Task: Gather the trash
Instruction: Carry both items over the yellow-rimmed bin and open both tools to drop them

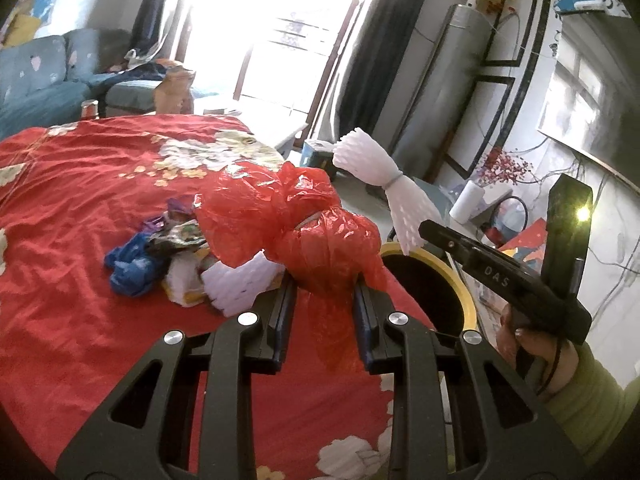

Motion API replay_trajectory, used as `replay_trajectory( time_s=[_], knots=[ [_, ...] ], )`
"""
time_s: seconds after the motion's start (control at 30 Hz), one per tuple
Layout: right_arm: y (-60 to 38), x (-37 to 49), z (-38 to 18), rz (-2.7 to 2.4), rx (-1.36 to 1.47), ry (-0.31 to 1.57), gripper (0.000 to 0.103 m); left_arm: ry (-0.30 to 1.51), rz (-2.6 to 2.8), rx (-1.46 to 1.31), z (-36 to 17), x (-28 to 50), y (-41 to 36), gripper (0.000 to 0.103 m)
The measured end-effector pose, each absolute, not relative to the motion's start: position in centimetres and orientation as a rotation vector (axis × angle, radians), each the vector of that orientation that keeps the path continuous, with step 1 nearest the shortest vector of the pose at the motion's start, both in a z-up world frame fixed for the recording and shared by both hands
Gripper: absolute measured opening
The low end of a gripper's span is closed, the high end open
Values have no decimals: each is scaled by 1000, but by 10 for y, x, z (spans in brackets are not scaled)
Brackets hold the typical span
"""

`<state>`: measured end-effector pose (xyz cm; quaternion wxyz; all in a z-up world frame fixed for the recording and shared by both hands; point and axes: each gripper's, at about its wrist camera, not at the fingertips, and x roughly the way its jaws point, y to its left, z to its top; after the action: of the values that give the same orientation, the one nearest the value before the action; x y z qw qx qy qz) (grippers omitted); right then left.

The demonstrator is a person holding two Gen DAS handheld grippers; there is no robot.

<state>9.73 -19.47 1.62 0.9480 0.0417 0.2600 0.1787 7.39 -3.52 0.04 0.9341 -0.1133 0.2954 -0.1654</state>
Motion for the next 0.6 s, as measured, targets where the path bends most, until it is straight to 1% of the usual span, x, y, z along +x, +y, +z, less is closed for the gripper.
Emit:
replay_trajectory(
  time_s=[0.6],
  knots=[
    [-257,103,13,222,154,517,14,598,-419,-161,8,90,-83,20]
  ],
)
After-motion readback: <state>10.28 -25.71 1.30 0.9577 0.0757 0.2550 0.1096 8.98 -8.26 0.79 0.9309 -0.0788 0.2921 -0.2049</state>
